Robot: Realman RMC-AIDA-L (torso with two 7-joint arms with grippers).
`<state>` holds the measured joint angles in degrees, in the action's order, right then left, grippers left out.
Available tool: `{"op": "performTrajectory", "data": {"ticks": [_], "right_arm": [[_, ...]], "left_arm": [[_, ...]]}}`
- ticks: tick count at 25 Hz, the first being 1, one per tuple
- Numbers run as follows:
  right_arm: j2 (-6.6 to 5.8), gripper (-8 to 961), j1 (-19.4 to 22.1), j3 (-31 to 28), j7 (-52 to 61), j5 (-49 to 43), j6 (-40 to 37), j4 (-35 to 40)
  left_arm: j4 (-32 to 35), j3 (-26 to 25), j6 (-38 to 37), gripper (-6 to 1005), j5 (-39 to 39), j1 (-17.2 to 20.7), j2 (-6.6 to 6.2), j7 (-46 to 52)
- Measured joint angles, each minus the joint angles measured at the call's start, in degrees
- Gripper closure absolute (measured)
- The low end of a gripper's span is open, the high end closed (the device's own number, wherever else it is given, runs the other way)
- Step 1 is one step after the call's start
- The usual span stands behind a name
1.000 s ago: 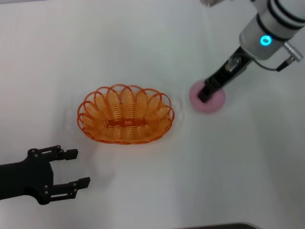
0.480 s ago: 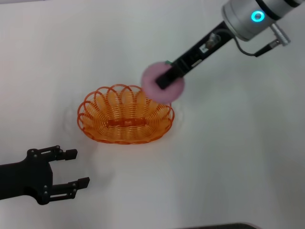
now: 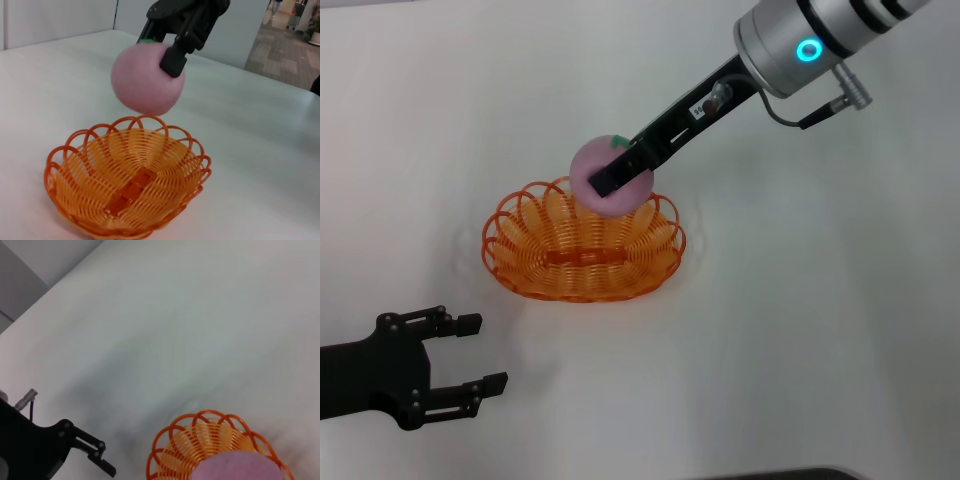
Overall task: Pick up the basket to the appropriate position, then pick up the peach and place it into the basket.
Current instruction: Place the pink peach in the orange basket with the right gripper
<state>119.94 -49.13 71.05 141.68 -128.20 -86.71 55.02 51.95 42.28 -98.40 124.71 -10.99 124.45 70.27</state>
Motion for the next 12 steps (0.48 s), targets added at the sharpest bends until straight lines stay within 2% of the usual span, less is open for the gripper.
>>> {"op": "performTrajectory", "data": {"ticks": [1,4,10,12], "right_arm": [[-0.02,589,-0.15,0.01,-0.21,0.03,0.21,-0.39],[-0.02,343,-0.12,0.01,-0.7,0.1,0.55,-0.75],[-0.11,114,1.44,-0.41,-3.12,2.69,1.2,-0.99],[-0.16,91,2.13,-0.74,-4.35,3.49,1.46,-1.11]], "left_arm": [[0.03,0.0,-0.02,238,0.0,0.0,0.0,0.02],[0.15,0.0,-0.13,238,0.0,0.0,0.0,0.34],[0.25,0.0,-0.31,237,0.0,0.0,0.0,0.75],[0.25,0.0,-0.4,237,0.0,0.0,0.0,0.75]]}}
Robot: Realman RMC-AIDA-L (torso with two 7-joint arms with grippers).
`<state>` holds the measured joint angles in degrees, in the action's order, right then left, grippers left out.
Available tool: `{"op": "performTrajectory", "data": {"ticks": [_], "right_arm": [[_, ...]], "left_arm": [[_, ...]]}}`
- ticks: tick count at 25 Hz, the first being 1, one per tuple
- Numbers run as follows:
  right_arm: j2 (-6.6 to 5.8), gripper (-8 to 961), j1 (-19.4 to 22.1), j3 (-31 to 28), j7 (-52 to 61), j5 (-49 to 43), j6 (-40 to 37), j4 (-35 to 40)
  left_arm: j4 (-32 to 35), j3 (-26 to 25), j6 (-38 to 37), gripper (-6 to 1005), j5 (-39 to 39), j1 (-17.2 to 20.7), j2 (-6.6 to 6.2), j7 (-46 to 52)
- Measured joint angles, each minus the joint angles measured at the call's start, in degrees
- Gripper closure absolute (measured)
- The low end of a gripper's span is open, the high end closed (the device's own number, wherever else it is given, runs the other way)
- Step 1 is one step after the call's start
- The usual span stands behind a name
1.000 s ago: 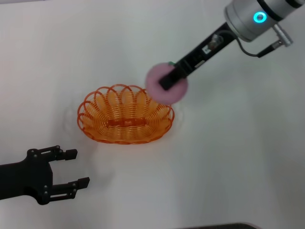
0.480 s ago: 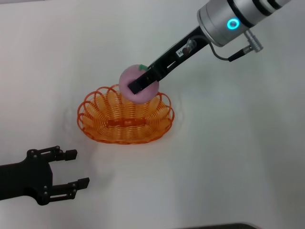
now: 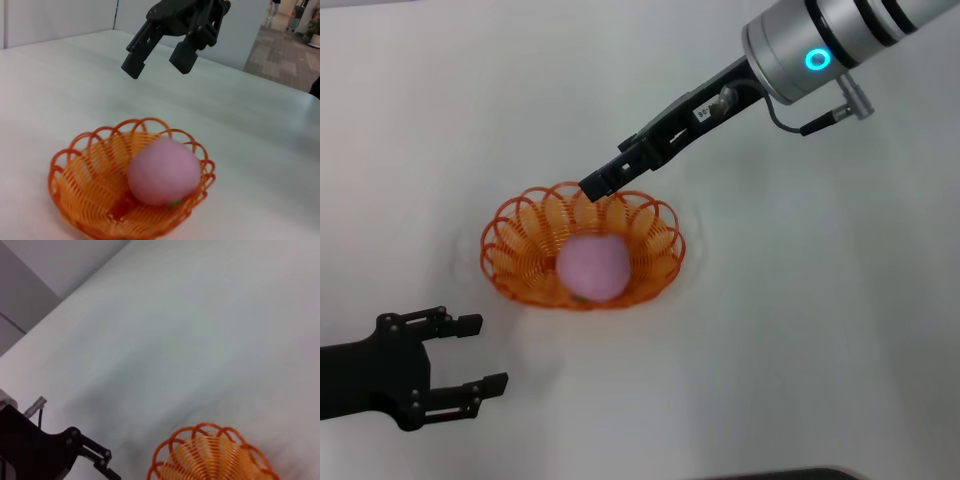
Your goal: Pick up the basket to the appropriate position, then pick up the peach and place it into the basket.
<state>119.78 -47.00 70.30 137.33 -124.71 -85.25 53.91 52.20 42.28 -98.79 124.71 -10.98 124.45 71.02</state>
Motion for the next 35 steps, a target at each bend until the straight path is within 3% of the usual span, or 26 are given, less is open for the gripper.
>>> {"op": "performTrajectory", "data": {"ticks": [4,8,18,28,35], "right_arm": [[-0.07,44,3.05,-1.87,-6.41,2.93,0.39,-0.09],[-0.26,-3,9.4,-4.26,-19.72,8.29,-1.18,-0.13],[-0.3,6,25.14,-12.78,-49.29,15.14,-5.21,-5.12],[-0.32,6,29.15,-19.27,-70.05,13.6,-3.5,-19.73],[-0.39,6,30.37,-20.67,-73.42,13.61,-3.92,-20.6]], "left_arm": [[-0.05,0.0,-0.34,238,0.0,-0.05,0.0,0.0],[-0.17,-0.07,-0.36,238,-0.07,-0.14,0.0,0.0],[-0.4,-0.09,0.01,238,-0.47,-0.35,0.0,-0.12],[-1.85,-0.14,0.18,238,-1.32,-0.92,-0.06,-0.47],[-1.93,-0.25,0.06,237,-1.46,-1.21,-0.08,-0.48]]}}
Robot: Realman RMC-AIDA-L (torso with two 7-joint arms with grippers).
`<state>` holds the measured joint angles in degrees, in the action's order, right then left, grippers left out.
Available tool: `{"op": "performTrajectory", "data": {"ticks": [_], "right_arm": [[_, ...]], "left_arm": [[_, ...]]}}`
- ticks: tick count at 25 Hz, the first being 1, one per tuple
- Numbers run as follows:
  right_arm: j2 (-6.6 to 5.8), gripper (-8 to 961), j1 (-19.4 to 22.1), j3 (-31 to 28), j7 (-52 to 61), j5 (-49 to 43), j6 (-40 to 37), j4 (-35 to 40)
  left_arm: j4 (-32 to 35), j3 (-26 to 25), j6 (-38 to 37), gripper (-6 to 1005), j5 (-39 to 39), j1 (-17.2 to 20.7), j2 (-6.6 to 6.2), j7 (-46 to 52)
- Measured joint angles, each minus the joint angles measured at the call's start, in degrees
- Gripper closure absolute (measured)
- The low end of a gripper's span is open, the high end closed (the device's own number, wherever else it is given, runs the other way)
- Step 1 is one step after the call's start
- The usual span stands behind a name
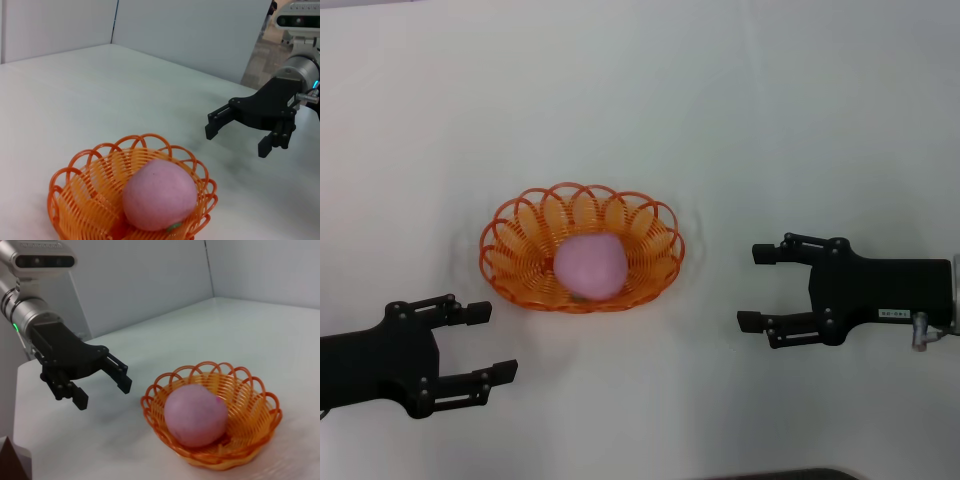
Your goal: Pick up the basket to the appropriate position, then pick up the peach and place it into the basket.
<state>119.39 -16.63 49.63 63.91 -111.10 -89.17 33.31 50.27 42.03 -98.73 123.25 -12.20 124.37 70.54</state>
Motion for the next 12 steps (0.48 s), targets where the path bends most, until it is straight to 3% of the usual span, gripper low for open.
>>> {"op": "performTrajectory", "data": {"ticks": [12], "right_arm": [[-0.51,6,-0.23,-0.54,-1.45,0.01,-0.38,0.16]], "left_arm": [[0.01,-0.01,-0.34,238,-0.04,-0.02,0.0,0.2]]}}
